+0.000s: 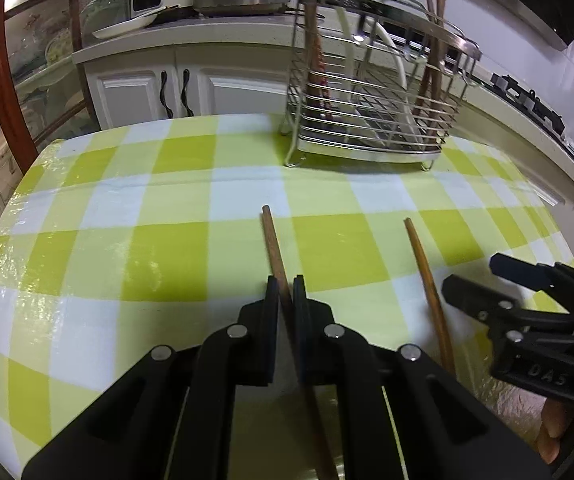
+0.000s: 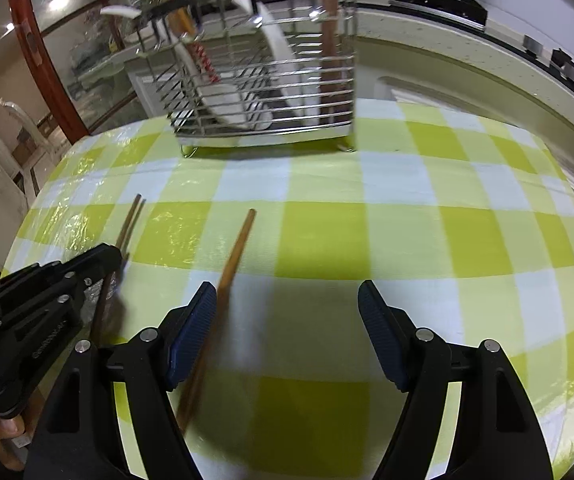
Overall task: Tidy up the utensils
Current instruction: 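Close the left tool on a chopstick while the right tool grasps another chopstick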
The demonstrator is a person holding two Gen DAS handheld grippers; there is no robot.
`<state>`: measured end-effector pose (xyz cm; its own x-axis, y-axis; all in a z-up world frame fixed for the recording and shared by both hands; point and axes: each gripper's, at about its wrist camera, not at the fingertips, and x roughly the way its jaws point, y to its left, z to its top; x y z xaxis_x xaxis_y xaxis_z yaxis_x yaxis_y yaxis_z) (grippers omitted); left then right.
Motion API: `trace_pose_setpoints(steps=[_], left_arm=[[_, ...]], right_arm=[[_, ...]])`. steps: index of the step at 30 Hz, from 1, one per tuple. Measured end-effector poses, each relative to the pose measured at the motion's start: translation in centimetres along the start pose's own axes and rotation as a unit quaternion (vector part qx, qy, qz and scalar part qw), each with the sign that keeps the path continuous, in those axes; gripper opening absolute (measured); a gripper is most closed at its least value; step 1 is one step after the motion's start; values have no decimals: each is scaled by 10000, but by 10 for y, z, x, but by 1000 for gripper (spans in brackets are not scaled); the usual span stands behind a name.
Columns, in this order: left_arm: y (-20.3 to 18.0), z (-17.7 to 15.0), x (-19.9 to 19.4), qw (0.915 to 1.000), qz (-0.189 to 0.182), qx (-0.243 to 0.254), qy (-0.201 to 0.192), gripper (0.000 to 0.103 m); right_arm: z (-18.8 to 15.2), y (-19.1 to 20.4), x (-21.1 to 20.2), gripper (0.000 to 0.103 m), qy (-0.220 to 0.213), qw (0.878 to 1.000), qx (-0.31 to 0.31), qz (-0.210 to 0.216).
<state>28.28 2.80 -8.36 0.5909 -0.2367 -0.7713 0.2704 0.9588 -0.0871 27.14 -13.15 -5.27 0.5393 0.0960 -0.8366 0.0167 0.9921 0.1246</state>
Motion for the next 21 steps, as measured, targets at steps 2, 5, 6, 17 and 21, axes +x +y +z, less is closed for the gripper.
trace_pose_setpoints(steps=[2, 5, 6, 17, 21], left_arm=[[6, 0, -1, 10000, 12, -35, -13, 7], [13, 1, -3, 10000, 20, -69, -35, 7], [14, 1, -3, 10000, 20, -81, -41, 7], [32, 6, -26, 9994, 55, -233, -263, 7], [34, 7, -32, 9992, 37, -256, -314, 7]], right_arm=[[1, 5, 5, 66, 59, 10000, -16, -6], [4, 10, 8, 66, 68, 9999, -66, -40], [4, 12, 8, 66, 71, 9999, -75, -42], [3, 27, 11, 45, -2, 9988, -351, -342], [3, 32, 10, 16, -45, 9984, -491, -279]])
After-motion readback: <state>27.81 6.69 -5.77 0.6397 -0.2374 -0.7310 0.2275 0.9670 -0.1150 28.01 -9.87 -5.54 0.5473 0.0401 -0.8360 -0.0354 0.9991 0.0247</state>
